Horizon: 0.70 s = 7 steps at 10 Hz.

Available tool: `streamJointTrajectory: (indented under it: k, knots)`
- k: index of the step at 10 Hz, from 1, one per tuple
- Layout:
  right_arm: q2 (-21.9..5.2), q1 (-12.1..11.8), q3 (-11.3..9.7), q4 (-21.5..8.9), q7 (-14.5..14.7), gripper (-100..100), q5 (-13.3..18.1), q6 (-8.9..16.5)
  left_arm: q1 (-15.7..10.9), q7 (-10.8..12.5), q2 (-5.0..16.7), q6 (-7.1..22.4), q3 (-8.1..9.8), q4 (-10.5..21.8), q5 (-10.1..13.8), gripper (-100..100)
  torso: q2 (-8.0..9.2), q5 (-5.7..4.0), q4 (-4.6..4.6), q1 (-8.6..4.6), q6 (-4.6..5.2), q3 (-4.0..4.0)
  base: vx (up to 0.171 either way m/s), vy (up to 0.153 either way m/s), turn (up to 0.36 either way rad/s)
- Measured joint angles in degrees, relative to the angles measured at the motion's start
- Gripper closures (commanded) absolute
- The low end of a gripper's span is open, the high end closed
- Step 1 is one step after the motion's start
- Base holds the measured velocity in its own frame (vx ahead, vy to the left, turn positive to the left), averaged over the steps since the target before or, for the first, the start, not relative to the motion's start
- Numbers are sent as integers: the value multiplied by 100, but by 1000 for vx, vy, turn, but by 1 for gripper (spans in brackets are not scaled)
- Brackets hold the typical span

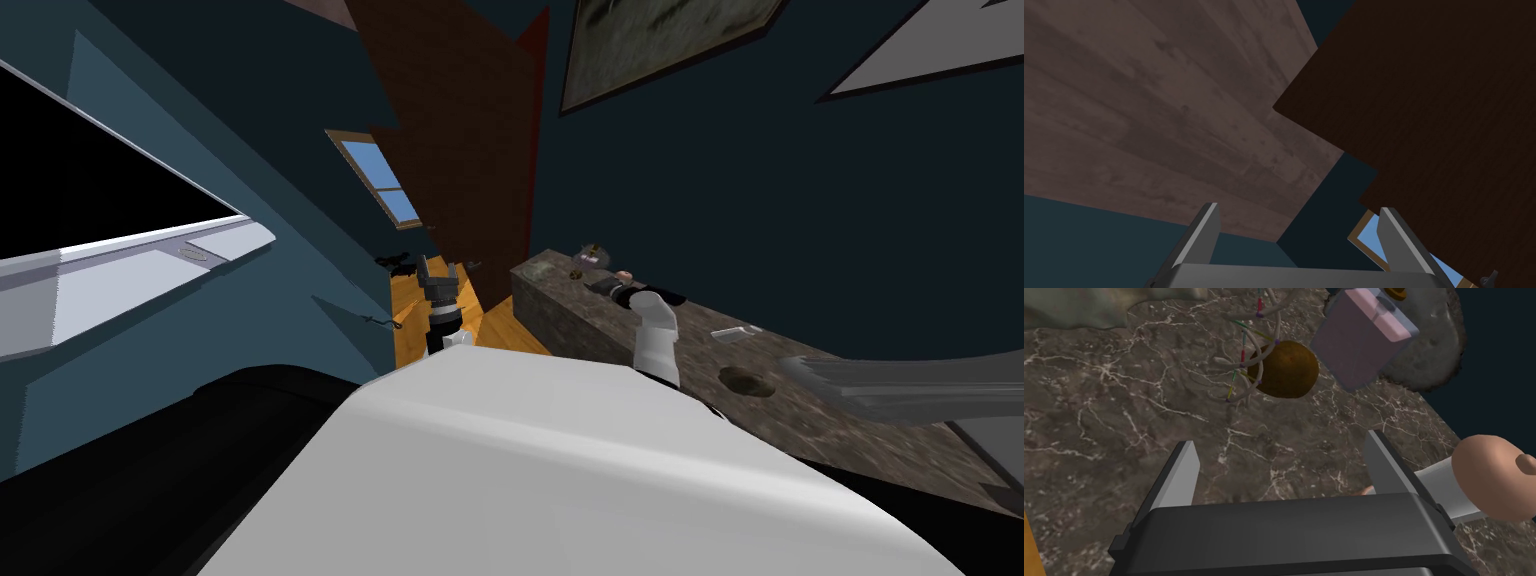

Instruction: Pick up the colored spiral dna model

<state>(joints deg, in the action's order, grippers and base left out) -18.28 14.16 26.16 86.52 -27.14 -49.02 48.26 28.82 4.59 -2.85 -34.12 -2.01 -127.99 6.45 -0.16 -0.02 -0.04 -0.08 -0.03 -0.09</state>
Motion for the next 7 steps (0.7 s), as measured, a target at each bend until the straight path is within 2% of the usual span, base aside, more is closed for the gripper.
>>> streamJointTrajectory:
  k: [3, 7]
  knots:
    - [-24, 277, 156, -357, -145, -100, -327, 397, 0, 0, 0, 0, 0, 0, 0, 0, -5, -1, -1, -5, 0, -3, 45, -44, 2]
    - [-39, 693, 380, -852, -383, -100, -794, 990, 1, 0, 0, 0, 0, 0, 0, 0, -22, -3, -5, -12, -1, -13, 79, -56, 26]
